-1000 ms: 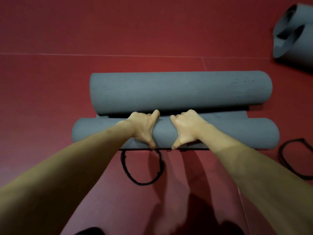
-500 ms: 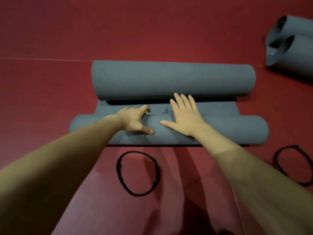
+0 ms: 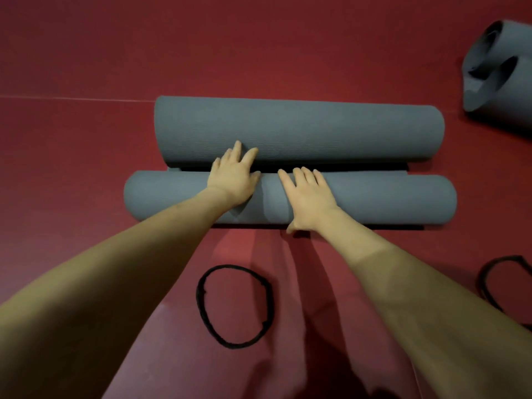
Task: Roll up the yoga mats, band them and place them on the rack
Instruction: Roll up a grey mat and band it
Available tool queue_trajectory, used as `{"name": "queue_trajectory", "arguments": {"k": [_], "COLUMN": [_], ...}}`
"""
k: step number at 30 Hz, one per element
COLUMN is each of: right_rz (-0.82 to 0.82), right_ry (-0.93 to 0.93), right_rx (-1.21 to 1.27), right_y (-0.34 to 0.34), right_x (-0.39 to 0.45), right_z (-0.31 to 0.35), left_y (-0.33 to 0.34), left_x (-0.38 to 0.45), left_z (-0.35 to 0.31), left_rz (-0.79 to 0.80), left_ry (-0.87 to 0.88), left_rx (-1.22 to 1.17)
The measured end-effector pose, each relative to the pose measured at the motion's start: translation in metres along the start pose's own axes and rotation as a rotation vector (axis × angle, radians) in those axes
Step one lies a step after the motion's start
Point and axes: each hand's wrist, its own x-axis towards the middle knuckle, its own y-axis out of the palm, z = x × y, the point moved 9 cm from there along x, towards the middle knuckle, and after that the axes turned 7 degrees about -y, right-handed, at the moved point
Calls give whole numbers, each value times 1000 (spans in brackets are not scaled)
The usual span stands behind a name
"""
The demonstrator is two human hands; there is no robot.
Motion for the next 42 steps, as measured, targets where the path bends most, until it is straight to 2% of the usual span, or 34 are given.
{"name": "queue_trajectory", "arguments": {"k": [2, 5, 10, 16, 25, 30, 34, 37, 39, 42], "right_rz": [34, 50, 24, -5, 48, 98, 158, 123, 108, 108], "right_ry": [15, 6, -32, -85, -132, -173, -118, -3, 87, 120], "right_rx": [15, 15, -46, -116, -105, -13, 240, 404, 427, 354], "right_y": [-2, -3, -7, -14, -14, -10, 3, 5, 7, 7], "right_x": [9, 16, 15, 1, -31, -50, -59, -50, -41, -28], "right_z": [-6, -10, -7, 3, 20, 26, 18, 6, -2, -8], "left_y": [8, 29, 28, 22, 24, 28, 32, 29, 28, 22], "left_x": [-9, -23, -21, -33, -70, -86, -91, -87, -83, -78], "left_z": [-15, -19, -24, -27, -31, -31, -28, -29, -30, -22], "left_rz": [38, 142, 39, 13, 88, 173, 203, 189, 199, 197], "left_ry": [140, 216, 264, 297, 327, 364, 338, 348, 361, 352], "left_rx": [13, 254, 514, 440, 405, 383, 400, 430, 415, 277]}}
